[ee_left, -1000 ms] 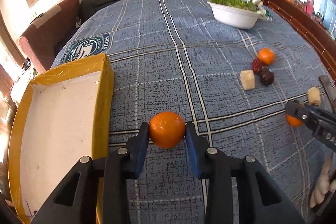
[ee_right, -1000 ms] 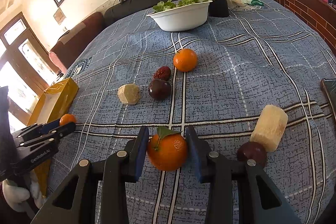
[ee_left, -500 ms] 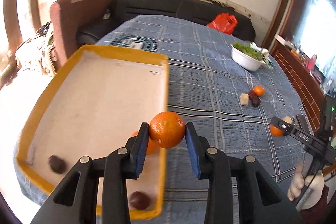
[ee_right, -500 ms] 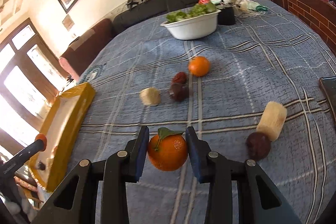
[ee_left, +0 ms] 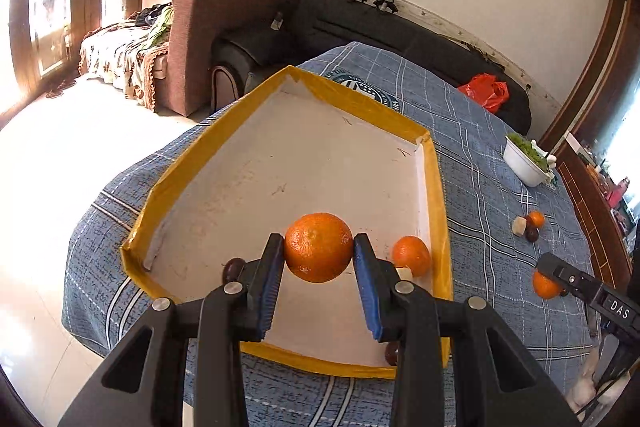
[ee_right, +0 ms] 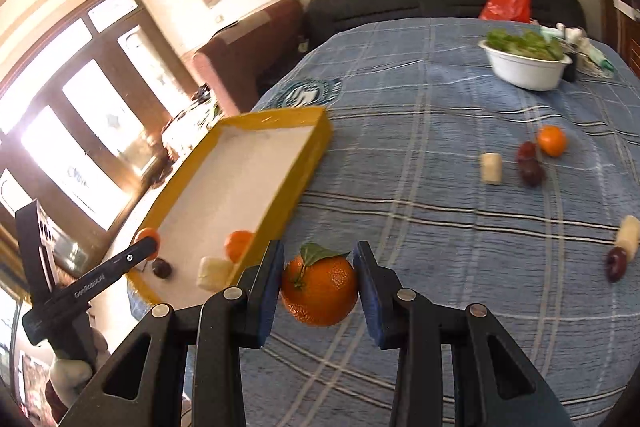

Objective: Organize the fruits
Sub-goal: 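Carry both oranges over the tray and open both tools to release them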

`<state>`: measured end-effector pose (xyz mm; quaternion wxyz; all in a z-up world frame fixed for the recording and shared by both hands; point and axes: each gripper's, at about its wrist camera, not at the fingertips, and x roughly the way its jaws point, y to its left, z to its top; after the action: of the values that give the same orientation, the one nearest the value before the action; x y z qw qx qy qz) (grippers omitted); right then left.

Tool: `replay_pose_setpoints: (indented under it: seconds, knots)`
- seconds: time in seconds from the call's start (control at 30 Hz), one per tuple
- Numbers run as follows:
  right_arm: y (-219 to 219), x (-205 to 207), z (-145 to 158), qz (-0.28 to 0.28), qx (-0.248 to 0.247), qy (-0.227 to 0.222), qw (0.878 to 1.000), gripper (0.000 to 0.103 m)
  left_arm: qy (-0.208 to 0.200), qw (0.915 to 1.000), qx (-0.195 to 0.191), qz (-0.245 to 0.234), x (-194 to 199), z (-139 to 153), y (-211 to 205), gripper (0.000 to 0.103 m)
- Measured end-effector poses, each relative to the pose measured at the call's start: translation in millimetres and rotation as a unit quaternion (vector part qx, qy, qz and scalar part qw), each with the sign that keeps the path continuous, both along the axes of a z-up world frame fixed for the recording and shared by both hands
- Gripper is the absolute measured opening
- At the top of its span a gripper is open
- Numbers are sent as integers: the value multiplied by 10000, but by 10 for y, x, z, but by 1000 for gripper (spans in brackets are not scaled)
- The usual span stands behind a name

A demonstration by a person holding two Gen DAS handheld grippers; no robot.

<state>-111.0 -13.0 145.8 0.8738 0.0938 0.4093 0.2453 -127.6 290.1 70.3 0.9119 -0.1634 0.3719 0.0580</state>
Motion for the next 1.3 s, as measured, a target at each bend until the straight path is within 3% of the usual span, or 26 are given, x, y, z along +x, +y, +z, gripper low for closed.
replay_pose_setpoints:
  seconds: [0.3,0.57,0.7,0.87,0.97,1.07,1.3]
  knots:
    - [795,170,-118,739,108,460,9961,40,110,9993,-26,365,-19,-111,306,34]
    - [1575,494,-308,1195,-373,762,9892,40,123,9994,-105,315,283,-80,510,35]
    - [1770,575,-434,1268,-535,883,9865,41,326,9982,-290,410,487,-199,652,35]
    - [1859,704,-503,1317,-633,960,9846,41,286,9984,-279,393,563,-199,664,35]
    - [1886,754,-532,1317,-627,1004,9842,42,240,9984,-361,376,560,-193,677,40]
    - [1905,764,-552,1320,-607,1027,9840,42,201,9974,-541,432,510,-189,722,59]
    - [1782,641,-373,1280,-445,806,9875,46,14,9953,-752,608,265,-33,739,65]
